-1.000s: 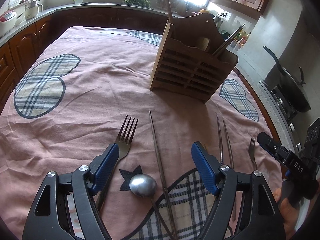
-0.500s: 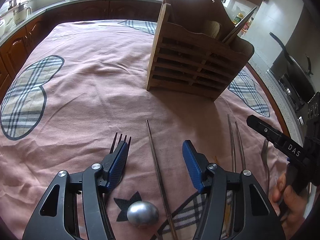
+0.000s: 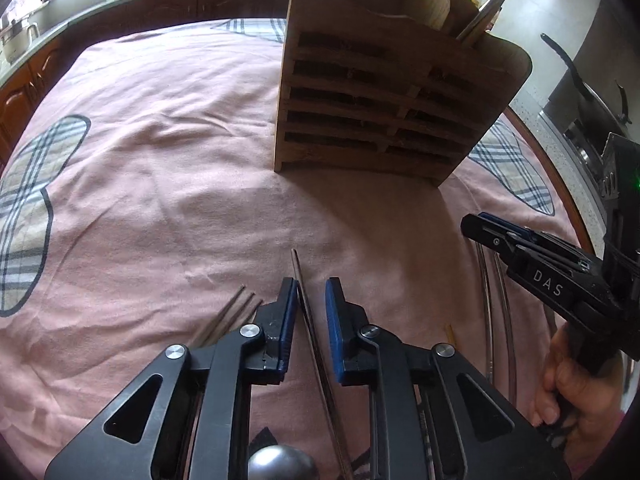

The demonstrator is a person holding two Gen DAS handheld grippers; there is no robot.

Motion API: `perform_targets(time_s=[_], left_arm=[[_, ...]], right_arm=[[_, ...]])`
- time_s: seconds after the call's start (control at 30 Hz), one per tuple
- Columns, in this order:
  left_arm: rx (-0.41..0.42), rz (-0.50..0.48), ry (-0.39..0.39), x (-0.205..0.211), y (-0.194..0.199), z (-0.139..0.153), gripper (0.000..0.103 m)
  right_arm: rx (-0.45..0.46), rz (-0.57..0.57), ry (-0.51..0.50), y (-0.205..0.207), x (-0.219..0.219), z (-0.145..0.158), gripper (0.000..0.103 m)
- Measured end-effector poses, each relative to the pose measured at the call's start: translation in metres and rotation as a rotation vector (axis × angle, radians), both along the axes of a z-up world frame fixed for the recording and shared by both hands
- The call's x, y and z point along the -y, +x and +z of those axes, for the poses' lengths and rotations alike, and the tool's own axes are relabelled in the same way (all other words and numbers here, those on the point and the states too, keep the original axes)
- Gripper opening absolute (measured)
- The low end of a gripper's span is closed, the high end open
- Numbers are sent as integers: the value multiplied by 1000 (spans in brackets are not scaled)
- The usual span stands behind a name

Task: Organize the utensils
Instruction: 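Close left gripper on a metal chopstick while right gripper grasps dark chopsticks, then lift both held chopsticks over the wooden holder and lower them in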

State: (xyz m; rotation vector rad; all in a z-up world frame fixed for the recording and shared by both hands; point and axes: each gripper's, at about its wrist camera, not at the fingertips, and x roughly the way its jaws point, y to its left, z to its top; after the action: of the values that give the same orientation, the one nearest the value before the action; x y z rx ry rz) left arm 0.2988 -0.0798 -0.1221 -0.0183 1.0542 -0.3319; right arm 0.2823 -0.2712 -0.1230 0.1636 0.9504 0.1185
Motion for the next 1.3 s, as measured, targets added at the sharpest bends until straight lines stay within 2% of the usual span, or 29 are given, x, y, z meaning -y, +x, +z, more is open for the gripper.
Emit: perform_targets(time_s=[0.07, 0.27, 0.4, 0.73, 1.3], left_arm=[[-3, -2, -5, 1, 0, 0, 7], [-4, 2, -42, -7, 0, 4, 6], [26, 6, -70, -15, -7, 18, 6], [100, 29, -141, -37, -33, 60, 5], [223, 36, -204, -49, -80, 114, 4]], right_arm=[[0, 2, -18, 1, -1, 0, 12], [3, 15, 5, 1, -2, -1, 6], [19, 14, 68, -1, -1, 6, 5], [121, -3, 176, -22, 17, 48, 4], [276, -26, 228, -73, 26, 106, 4]])
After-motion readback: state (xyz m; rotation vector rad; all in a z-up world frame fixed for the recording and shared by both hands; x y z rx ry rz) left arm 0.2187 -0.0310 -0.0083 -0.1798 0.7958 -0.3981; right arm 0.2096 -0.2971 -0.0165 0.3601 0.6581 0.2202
